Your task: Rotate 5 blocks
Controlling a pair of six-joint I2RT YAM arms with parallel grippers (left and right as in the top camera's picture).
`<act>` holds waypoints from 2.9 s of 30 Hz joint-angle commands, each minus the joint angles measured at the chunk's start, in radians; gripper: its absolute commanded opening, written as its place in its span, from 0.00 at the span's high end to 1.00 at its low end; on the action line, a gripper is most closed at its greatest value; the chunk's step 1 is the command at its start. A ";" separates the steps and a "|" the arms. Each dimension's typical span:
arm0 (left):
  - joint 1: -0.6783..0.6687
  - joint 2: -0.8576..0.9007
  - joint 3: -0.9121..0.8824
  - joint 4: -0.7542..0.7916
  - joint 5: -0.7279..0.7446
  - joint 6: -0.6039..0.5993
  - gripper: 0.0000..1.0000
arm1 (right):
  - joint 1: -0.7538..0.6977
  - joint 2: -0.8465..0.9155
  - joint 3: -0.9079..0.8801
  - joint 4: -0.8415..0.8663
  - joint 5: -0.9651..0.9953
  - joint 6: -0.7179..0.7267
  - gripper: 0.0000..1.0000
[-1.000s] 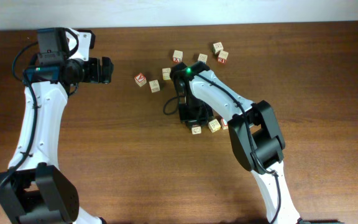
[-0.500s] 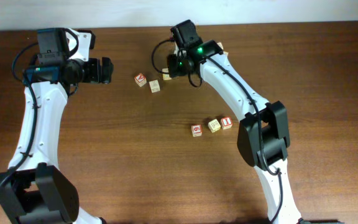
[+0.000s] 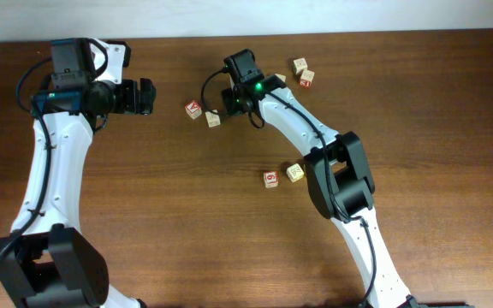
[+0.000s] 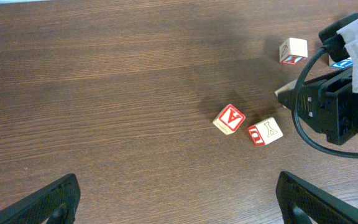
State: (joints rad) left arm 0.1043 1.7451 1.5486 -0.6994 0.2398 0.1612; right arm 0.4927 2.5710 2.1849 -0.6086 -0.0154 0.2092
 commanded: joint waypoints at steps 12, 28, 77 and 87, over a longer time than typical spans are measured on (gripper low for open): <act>0.001 0.002 0.008 -0.001 0.015 0.009 0.01 | 0.066 -0.180 -0.054 -0.772 -0.087 0.149 0.86; 0.001 0.002 0.008 -0.001 0.015 0.009 0.01 | 0.157 -0.176 -0.173 -0.757 -0.086 0.200 0.78; 0.001 0.002 0.008 -0.001 0.015 0.009 0.01 | 0.119 -0.128 -0.115 -0.738 0.028 0.165 0.86; 0.001 0.002 0.008 -0.001 0.015 0.010 0.01 | 0.089 -0.084 0.037 -0.102 -0.005 0.030 0.28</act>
State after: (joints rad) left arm 0.1040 1.7451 1.5486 -0.6998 0.2401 0.1612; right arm 0.5762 2.4454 2.2215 -0.7483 -0.0647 0.2592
